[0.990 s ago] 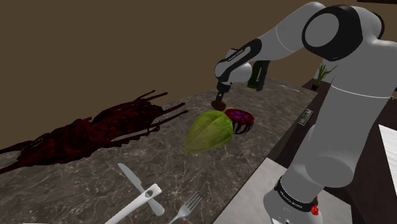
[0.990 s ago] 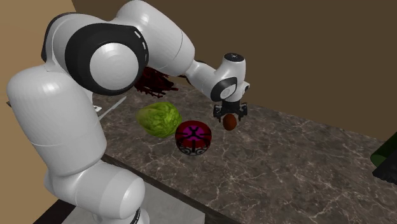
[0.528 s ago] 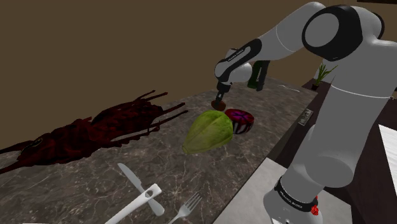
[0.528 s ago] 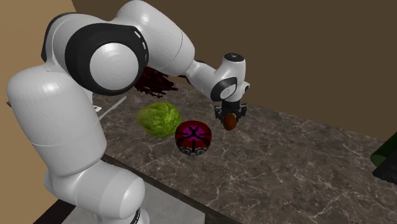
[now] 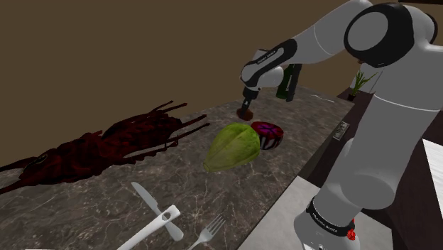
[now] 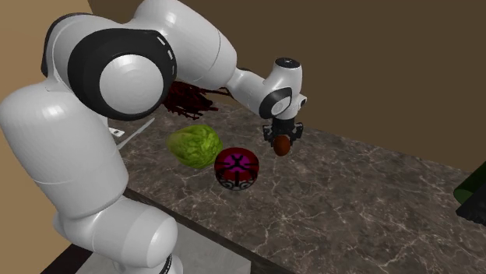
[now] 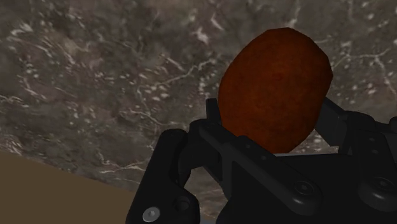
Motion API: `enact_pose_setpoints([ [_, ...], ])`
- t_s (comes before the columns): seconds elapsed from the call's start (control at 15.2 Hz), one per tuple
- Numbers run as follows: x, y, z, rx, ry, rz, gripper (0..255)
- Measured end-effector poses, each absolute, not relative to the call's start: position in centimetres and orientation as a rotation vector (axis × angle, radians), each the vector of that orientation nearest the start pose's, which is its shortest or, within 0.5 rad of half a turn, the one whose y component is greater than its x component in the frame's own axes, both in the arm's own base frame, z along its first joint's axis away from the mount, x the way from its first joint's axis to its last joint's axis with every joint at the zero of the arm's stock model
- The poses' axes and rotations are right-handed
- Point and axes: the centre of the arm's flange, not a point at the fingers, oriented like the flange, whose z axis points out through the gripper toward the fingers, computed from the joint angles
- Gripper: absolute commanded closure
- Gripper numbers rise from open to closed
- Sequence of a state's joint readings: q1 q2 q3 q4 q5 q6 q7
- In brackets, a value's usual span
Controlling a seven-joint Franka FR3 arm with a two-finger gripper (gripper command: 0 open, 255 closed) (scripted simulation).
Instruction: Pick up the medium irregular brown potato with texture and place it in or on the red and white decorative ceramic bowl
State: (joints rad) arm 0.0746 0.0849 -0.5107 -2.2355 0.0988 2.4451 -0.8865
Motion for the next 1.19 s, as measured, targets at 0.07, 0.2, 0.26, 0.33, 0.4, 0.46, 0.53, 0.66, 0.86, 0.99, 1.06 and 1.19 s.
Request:
enact_pose_setpoints([
  [0.07, 49.6, -22.9, 35.5, -3.139, -0.609, -0.200, 255],
  [0.2, 49.6, -22.9, 36.6, -3.140, -0.609, -0.200, 255],
  [0.26, 49.6, -22.9, 37.2, -3.139, -0.609, -0.200, 255],
  [0.33, 49.6, -22.9, 37.7, -3.139, -0.609, -0.200, 255],
  [0.4, 49.7, -22.9, 38.3, -3.139, -0.609, -0.200, 255],
  [0.46, 49.6, -22.9, 38.8, -3.139, -0.609, -0.200, 255],
  [0.53, 49.7, -23.0, 39.3, -3.139, -0.609, -0.200, 255],
  [0.66, 49.7, -23.1, 40.3, -3.139, -0.609, -0.200, 255],
  [0.86, 49.6, -22.9, 42.0, -3.140, -0.609, -0.200, 255],
  [0.99, 49.6, -23.0, 43.0, -3.139, -0.609, -0.200, 255],
  [1.06, 49.6, -22.9, 43.5, -3.140, -0.609, -0.199, 255],
  [1.19, 49.7, -22.9, 44.5, -3.140, -0.609, -0.199, 255],
])
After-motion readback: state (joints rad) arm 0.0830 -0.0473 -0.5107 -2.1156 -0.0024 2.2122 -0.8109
